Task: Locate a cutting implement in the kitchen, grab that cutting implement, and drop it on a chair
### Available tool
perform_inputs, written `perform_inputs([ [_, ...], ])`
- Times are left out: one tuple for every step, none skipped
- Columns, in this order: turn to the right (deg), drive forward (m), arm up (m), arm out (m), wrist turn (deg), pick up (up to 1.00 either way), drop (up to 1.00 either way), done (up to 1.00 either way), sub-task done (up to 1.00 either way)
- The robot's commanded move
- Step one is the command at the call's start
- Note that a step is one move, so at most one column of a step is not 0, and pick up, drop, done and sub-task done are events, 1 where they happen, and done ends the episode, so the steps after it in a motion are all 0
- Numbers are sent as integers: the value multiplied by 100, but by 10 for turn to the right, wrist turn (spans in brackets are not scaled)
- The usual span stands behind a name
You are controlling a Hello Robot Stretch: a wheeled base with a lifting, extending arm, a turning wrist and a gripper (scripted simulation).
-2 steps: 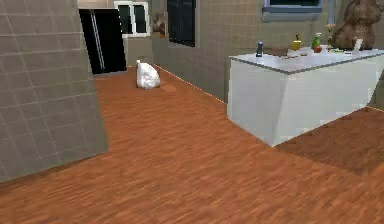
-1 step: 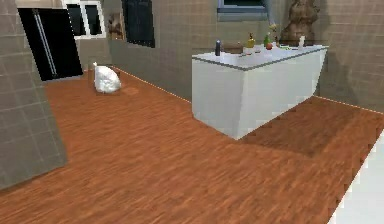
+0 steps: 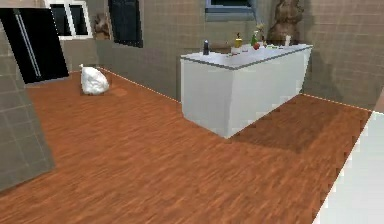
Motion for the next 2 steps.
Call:
perform_inputs([
  [0, 100, 0, 0, 0, 0, 0, 0, 0],
  [0, 90, 0, 0, 0, 0, 0, 0, 0],
])
